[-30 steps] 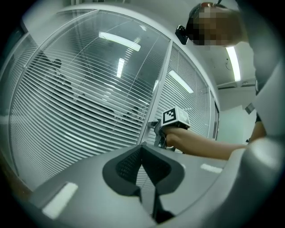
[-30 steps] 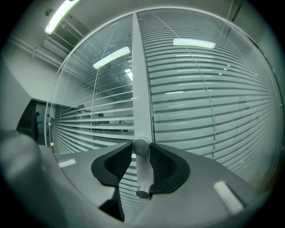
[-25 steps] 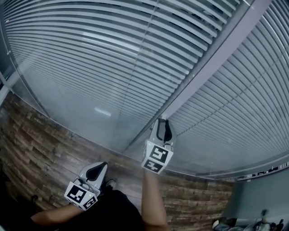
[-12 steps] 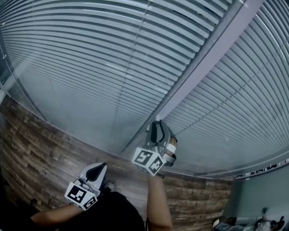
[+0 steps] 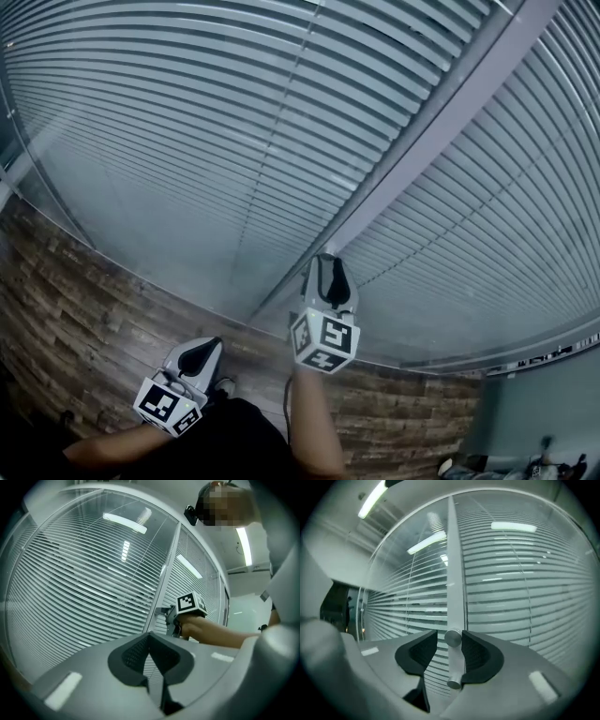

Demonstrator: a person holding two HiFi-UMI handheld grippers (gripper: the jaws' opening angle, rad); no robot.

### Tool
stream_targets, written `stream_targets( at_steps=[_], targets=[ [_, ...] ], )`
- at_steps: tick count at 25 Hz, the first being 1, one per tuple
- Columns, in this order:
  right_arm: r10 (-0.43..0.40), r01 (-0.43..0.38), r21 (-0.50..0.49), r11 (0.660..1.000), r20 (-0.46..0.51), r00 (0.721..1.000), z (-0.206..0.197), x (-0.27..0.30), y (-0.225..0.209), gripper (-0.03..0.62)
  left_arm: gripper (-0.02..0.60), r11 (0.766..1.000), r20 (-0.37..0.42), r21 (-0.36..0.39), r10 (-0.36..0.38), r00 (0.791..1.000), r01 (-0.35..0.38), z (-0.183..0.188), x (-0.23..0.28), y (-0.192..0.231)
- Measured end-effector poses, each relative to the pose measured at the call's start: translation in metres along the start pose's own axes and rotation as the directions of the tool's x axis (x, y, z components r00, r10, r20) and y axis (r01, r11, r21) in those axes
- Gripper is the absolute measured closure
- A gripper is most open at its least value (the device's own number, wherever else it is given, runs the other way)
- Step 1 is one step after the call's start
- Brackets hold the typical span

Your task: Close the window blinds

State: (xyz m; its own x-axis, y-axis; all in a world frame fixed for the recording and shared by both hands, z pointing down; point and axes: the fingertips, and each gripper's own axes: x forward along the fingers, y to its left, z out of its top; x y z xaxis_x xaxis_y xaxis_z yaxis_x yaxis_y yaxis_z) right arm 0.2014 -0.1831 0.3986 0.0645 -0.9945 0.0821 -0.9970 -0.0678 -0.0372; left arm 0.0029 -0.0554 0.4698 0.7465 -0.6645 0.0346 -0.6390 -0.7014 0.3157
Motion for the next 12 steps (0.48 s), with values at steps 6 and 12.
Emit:
stream_targets(
  at_steps=[6,12],
  targets=[
    [-0.048,0.043,0.199,0.979,0.02,0.999,-0.005,0.003,-0.006,0.448,0.581,1.0,-0.001,-0.008,0.011,1.0,-0.011,0.0,-0.003,0.002],
    [-0.065,0.054,0.266,0.962,0.033,0.997,-0.006,0.007,-0.014,0.464,0.581,0.999,0.001,-0.021,0.026,1.0,-0.026,0.001,-0.004,0.007]
  ],
)
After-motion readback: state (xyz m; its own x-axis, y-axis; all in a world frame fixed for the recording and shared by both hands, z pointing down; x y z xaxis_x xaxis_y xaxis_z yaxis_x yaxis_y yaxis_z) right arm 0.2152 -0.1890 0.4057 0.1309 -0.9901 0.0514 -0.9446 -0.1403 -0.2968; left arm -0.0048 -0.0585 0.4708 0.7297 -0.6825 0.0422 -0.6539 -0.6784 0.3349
